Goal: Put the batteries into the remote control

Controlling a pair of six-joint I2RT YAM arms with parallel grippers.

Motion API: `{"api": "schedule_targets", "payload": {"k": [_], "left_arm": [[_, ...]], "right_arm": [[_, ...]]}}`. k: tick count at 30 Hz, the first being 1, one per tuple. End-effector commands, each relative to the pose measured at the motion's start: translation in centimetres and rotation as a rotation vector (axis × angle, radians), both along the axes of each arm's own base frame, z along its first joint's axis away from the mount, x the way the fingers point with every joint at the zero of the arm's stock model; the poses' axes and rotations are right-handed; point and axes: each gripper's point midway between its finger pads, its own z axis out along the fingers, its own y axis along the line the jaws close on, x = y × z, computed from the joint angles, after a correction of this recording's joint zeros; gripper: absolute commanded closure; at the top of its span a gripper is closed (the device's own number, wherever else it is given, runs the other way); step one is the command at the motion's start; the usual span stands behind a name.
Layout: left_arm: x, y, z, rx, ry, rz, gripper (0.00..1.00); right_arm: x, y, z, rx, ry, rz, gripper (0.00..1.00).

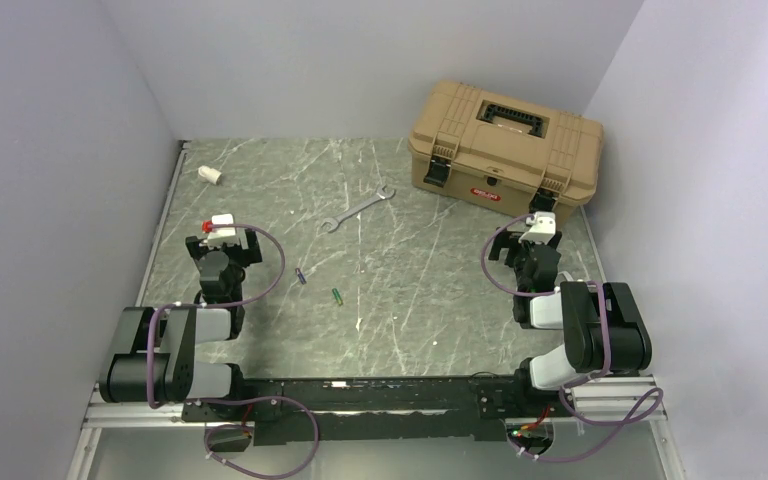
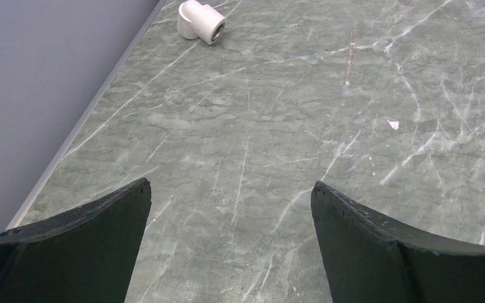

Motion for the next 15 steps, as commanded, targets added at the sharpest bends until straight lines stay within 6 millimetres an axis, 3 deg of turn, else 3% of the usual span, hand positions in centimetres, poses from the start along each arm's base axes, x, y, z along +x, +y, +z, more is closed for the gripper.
{"api": "schedule_targets", "payload": {"k": [1,11,15], "left_arm": [[0.9,-0.1,1.8,0.012,-0.058,-0.010,0.01],[0.9,-0.1,1.8,0.012,-0.058,-0.009,0.01],[0.3,-0.8,2.9,0.039,-0.096,-0.052,0.01]], "right_arm": [[1.0,0.1,1.9,-0.007,-0.066,0.006,0.00],[1.0,0.0,1.9,-0.008,-0.067,0.001,0.00],[0.9,-1.4,1.9,0.032,-0.070,-0.098,0.00]]}}
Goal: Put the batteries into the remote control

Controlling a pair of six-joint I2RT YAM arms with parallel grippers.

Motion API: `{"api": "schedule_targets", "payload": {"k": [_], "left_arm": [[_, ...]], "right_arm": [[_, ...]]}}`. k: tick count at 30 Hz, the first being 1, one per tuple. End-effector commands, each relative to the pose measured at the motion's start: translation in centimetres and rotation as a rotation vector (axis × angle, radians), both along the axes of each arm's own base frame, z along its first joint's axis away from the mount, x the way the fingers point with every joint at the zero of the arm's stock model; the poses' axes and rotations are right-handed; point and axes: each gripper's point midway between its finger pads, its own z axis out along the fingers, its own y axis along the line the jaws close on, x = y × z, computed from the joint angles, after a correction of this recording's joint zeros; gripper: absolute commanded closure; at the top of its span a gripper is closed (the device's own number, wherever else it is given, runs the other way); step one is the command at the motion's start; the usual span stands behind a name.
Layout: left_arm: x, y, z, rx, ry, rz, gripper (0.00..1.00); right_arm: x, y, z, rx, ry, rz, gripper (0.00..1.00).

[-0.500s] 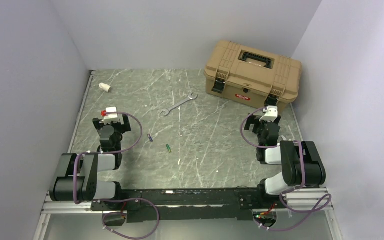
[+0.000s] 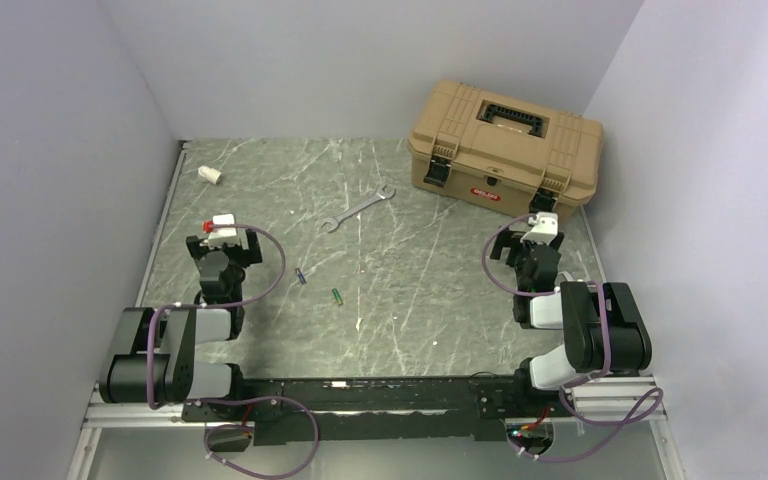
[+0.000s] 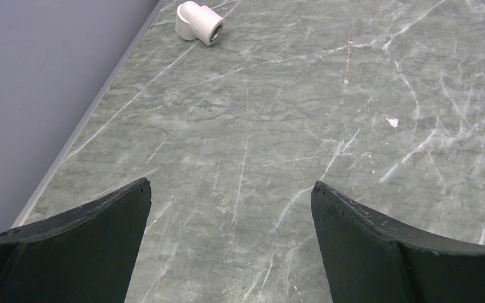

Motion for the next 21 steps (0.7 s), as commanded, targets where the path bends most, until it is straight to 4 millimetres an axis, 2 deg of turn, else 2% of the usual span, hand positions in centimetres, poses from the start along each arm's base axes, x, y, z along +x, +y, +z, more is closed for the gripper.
{"api": "schedule_targets", "payload": {"k": [1,3,5,7,10,14,16,17,21], "left_arm": [[0.1,-0.8,3.3,0.036,-0.102,-0.045,0.01],[0.0,-0.5,3.9,0.033,-0.088,-0.008,0.01],[0.0,-0.2,4.7,0.025,-0.060,0.033,0.01],[-0.1,0.0,4.9,-0.042,0.000,0.095,0.01],[-0.3,0.0,5.2,-0.170,0.100,0.167,0.01],[-1.0,-0.7,5.7,-0.286,0.178,0.194,0.01],[-1.4,-1.7,5.2,-0.348,0.229,0.170,0.01],[-1.4,-2.3,4.9,-0.369,0.242,0.140,0.01],[-1.2,-4.2,3.9,-0.404,0.241,0.037,0.01]], "right_arm": [[0.9,-1.1,1.9,0.025,-0.070,-0.075,0.00],[0.8,-1.1,2.0,0.027,-0.074,-0.075,0.00],[0.6,-1.9,2.4,0.026,-0.085,-0.129,0.00],[0.4,-2.3,3.5,0.035,-0.098,-0.157,0.00],[0.4,-2.4,4.4,0.086,0.018,-0.193,0.00],[0.1,-3.0,5.6,0.286,0.151,-0.361,0.00],[-0.2,-2.8,5.3,0.356,0.221,-0.413,0.00],[-1.0,-2.7,4.0,0.371,0.309,-0.444,0.00],[-2.6,-2.2,1.9,0.403,0.499,-0.499,0.04]]}}
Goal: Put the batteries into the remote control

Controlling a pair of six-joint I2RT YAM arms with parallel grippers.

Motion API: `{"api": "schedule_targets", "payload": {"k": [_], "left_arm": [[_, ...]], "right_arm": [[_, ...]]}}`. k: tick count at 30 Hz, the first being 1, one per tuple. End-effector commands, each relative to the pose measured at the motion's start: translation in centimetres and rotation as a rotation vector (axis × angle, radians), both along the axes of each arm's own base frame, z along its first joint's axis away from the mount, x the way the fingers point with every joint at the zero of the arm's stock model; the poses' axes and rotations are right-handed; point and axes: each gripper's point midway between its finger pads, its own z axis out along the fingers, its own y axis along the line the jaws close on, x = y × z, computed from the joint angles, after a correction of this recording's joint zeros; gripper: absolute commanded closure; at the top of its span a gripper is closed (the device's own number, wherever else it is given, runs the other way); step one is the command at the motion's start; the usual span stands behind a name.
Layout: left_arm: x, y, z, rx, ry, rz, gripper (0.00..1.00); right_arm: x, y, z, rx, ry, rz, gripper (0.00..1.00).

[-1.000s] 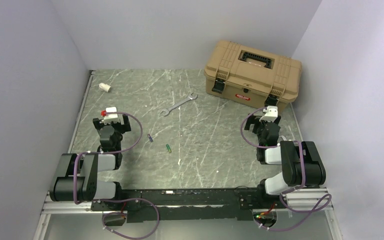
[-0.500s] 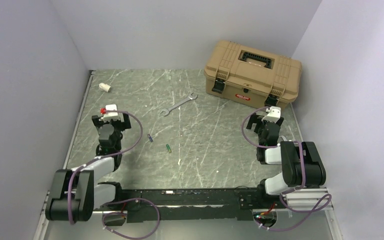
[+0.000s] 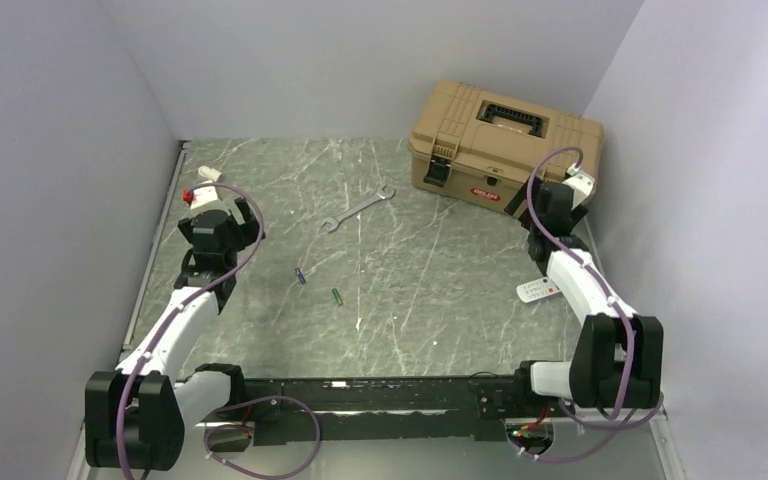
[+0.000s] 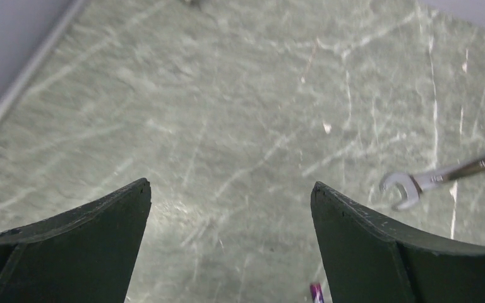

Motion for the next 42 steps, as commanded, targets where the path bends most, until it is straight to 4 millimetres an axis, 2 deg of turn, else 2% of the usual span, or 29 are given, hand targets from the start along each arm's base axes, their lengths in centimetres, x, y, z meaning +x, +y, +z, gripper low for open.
{"api": "schedule_targets", "payload": {"k": [1,5,10,18,31,37,42], "left_arm": [[-1.1,-2.2,-2.6,-0.099,0.065,-0.082,0.01],[-1.6,-1.7,-3.5,-0.085,0.065,-0.056,0.01],[-1.6,-2.7,-3.7,-0.073,0.019,-0.132,0.01],[-1.4,-4.6,-3.3,-0.058,-0.032,-0.266,0.01],[-1.9,-5.3,-2.7,-0.057,-0.090,-0.312,0.01],[-2.0,-5.3,-2.7,-0.057,-0.092,-0.312,0.01],[-1.8,-5.5,-2.2,-0.058,-0.108,-0.323,0.01]], "right_arm": [[-5.8,0.1,-6.8,0.137,0.377,-0.136,0.04],[-8.6,-1.0,-6.1,0.140,0.363,-0.249,0.05],[-10.6,-1.8,-5.9,0.147,0.370,-0.335,0.04],[-12.2,-2.1,-10.4,0.255,0.482,-0.389,0.04],[-13.0,-2.0,-14.4,0.371,0.535,-0.399,0.06],[-13.4,-1.7,-15.8,0.429,0.551,-0.396,0.20],[-13.7,-1.6,-16.1,0.426,0.562,-0.387,0.33]]}}
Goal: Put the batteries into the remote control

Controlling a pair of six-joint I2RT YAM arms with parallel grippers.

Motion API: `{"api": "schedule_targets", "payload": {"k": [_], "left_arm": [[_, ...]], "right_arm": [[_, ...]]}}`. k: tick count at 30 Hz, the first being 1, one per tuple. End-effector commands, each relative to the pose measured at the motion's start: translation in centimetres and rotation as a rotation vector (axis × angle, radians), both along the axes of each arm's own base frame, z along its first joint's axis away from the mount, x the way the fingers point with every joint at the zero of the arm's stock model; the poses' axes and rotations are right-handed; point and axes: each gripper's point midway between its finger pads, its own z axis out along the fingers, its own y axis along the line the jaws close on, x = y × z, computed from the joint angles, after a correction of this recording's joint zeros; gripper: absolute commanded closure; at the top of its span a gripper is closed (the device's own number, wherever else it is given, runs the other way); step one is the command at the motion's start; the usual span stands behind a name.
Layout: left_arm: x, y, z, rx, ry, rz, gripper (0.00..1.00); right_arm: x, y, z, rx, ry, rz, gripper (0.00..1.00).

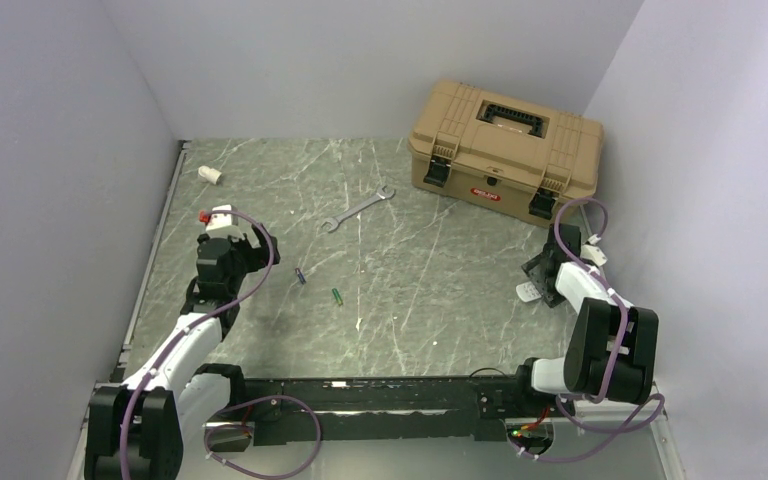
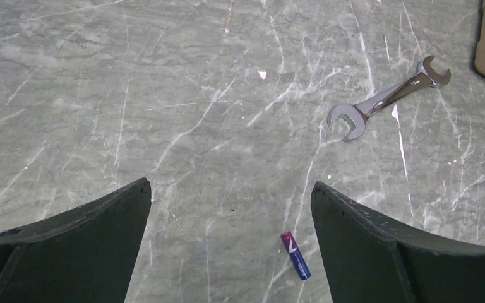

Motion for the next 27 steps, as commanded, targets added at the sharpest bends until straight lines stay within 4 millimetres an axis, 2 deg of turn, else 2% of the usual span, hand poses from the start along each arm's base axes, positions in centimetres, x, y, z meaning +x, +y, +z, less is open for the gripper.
{"api": "schedule_targets", "payload": {"k": [1,7,11,14,19,23,27], "left_arm": [[0.7,-0.8,2.2,0.001,-0.082,-0.044,0.01],[1.0,-1.3,2.2,-0.028,-0.057,-0.061,0.01],[0.8,-1.0,1.8,-0.108,0.031,0.013,0.01],[0.8,-2.4,2.6,-0.175,0.056,-0.011,0.01],[-0.1,-6.4,4.9,-0.172,0.074,-0.134,0.01],[-1.9,-10.1,6.0,-0.259,0.090,-0.279,0.01],[-3.5,-13.7,6.5,-0.366,0.111,-0.407,0.01]], "right_arm": [[-0.9,1.4,-1.6,0.072,0.026,0.023,0.36],[-1.0,2.0,-1.0,0.079,0.002,0.089,0.48],[0.1,4.2,0.5,0.111,-0.089,0.201,0.57],[1.3,6.8,2.7,0.072,-0.154,0.320,0.62],[2.9,14.7,6.0,0.021,-0.251,0.656,0.63],[2.5,21.6,6.5,0.082,-0.335,0.977,0.63],[1.3,26.2,6.7,0.081,-0.386,1.209,0.64]]}}
